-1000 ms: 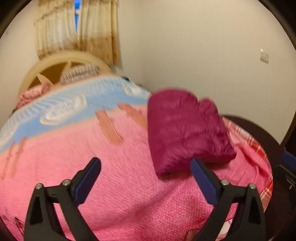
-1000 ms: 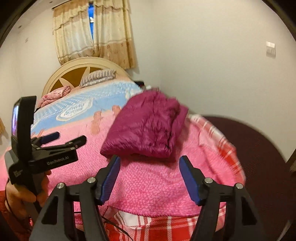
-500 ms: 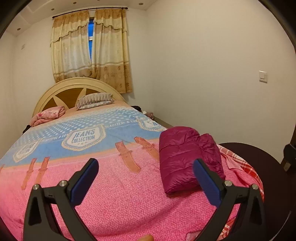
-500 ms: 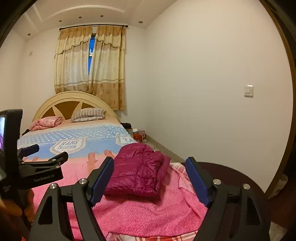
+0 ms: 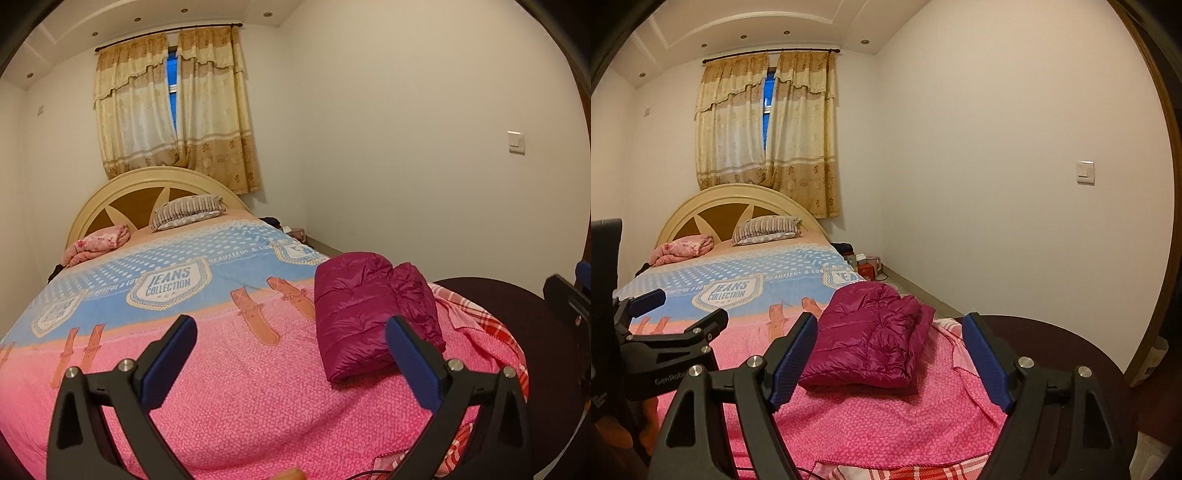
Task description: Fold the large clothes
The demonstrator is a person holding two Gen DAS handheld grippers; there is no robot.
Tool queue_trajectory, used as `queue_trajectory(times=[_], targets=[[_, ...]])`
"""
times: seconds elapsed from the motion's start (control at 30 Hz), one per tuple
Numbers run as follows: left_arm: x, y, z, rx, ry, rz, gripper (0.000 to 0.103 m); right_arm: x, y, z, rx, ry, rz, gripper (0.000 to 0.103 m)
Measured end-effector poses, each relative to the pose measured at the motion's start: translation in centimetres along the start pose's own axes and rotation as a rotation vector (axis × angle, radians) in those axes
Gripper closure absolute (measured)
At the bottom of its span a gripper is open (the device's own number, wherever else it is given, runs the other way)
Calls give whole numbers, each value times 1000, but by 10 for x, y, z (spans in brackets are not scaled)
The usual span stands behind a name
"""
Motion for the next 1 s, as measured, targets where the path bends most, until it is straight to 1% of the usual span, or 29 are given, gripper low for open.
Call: queue_trajectory(times=[0.23, 0.73, 1.0], targets=[[0, -2, -2, 4, -3, 2, 0, 4, -6, 5, -1, 18, 27, 22], [-2, -6, -1, -5, 4, 18, 0, 7, -5, 9, -5, 20, 25, 22], [-1, -6, 0, -4, 6, 9, 0, 7, -7, 9, 0, 11, 34, 22]])
Point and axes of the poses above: each gripper's, at about its wrist camera, not at the fingertips, and z roughly the way its jaws point, y to its left, x to its underside, the point moved 10 cm from there along z, roughly the way its jaws point, and after that the axes turned 6 degrees about y, right-handed, at the moved point
